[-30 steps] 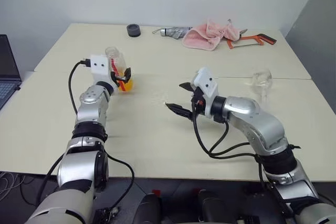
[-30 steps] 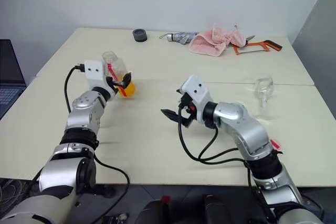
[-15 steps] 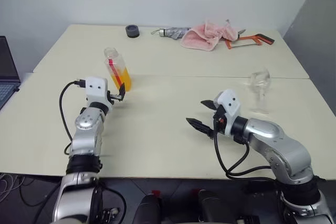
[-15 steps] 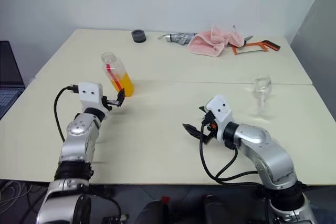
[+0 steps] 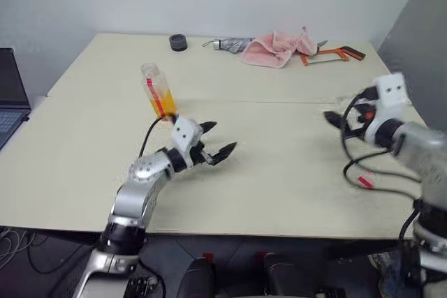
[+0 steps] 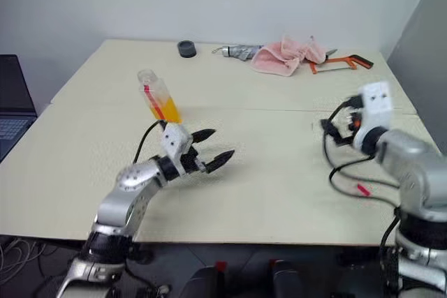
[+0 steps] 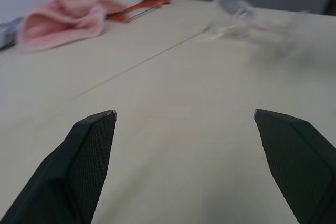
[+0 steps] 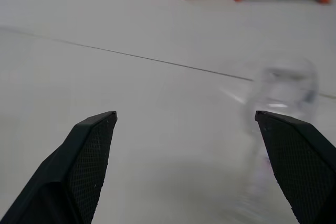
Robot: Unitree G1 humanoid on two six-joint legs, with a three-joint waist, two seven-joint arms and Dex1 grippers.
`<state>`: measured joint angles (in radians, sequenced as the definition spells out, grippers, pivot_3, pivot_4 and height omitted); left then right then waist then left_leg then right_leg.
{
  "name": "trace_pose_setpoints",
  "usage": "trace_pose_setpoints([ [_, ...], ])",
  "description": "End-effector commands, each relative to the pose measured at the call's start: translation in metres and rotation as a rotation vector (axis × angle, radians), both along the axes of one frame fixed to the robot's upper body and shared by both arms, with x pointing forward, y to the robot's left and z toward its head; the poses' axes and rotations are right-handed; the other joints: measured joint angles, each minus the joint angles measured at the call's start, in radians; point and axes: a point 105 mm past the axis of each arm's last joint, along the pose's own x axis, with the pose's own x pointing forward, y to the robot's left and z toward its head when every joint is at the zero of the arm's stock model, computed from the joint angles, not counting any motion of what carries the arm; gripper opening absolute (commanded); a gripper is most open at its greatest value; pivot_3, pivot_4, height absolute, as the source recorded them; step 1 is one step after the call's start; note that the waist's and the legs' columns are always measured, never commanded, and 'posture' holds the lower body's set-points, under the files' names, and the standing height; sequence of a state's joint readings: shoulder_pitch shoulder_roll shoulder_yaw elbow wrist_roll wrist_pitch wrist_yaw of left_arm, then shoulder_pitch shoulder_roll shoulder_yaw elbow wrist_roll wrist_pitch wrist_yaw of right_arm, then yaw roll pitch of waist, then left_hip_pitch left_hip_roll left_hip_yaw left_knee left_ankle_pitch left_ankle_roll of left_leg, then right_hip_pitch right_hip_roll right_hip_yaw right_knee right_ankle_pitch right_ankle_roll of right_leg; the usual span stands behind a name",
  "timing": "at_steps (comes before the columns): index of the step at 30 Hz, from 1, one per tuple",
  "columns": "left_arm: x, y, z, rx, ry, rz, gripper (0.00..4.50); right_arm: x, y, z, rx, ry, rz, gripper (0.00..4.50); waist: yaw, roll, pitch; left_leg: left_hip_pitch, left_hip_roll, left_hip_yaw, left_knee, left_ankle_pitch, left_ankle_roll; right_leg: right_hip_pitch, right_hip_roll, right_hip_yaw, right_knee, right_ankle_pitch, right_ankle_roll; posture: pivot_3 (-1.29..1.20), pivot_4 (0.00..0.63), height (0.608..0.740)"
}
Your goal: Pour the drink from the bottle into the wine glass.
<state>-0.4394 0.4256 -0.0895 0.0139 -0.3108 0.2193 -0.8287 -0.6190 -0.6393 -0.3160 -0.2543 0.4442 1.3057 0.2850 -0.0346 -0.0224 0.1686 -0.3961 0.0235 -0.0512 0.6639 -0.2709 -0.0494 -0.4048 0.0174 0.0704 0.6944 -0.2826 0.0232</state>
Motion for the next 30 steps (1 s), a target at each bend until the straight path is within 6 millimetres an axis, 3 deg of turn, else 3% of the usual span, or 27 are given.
trace_pose_setpoints([
  [1,-0.006,-0.012,0.006,0.054,-0.004,-0.176,4.48,0.013,-0.034,-0.004,0.009,0.1,-0.125,4.5,-0.005,0.0,0.0,0.0,0.0,0.0,-0.001,0.0,0.0,0.0,0.001,0.001,0.0,0.0,0.0,0.0,0.15,0.74],
  [3,-0.01,-0.019,0.007,0.103,-0.015,-0.269,4.48,0.022,-0.05,-0.012,0.004,0.164,-0.171,4.5,-0.01,0.0,0.0,0.0,0.0,0.001,-0.001,0.0,0.0,0.0,0.0,0.001,0.0,-0.001,-0.002,0.0,0.15,0.74],
  [6,-0.014,-0.026,0.009,0.142,-0.026,-0.358,4.48,0.032,-0.059,-0.023,0.02,0.253,-0.173,4.5,-0.015,0.001,0.0,-0.001,0.001,0.002,-0.002,0.0,0.001,-0.001,0.0,0.001,-0.003,-0.001,-0.002,0.0,0.15,0.74],
  [14,-0.015,-0.032,0.013,0.155,-0.052,-0.403,4.48,0.057,-0.054,-0.041,0.003,0.382,-0.086,4.5,-0.018,0.002,0.001,-0.003,0.001,0.002,-0.002,-0.001,0.001,-0.002,-0.001,0.001,-0.005,-0.001,-0.002,0.0,0.15,0.74],
  [22,-0.011,-0.03,0.013,0.149,-0.064,-0.373,4.48,0.064,-0.06,-0.058,-0.118,0.427,-0.051,4.5,-0.02,0.003,0.001,-0.003,0.001,0.001,-0.002,-0.001,0.001,-0.002,-0.001,0.0,-0.005,-0.001,-0.002,0.0,0.15,0.74],
  [26,-0.009,-0.029,0.014,0.153,-0.069,-0.364,4.5,0.067,-0.057,-0.058,-0.164,0.434,-0.01,3.63,-0.02,0.003,0.001,-0.003,0.001,0.001,-0.002,-0.001,0.001,-0.002,-0.001,0.001,-0.005,-0.001,-0.002,0.0,0.15,0.74],
  [30,-0.007,-0.03,0.014,0.156,-0.075,-0.36,4.5,0.068,-0.051,-0.056,-0.22,0.453,0.055,2.19,-0.021,0.003,0.001,-0.002,0.001,0.001,-0.001,-0.001,0.001,-0.002,-0.001,0.0,-0.004,-0.001,-0.002,0.0,0.15,0.74],
])
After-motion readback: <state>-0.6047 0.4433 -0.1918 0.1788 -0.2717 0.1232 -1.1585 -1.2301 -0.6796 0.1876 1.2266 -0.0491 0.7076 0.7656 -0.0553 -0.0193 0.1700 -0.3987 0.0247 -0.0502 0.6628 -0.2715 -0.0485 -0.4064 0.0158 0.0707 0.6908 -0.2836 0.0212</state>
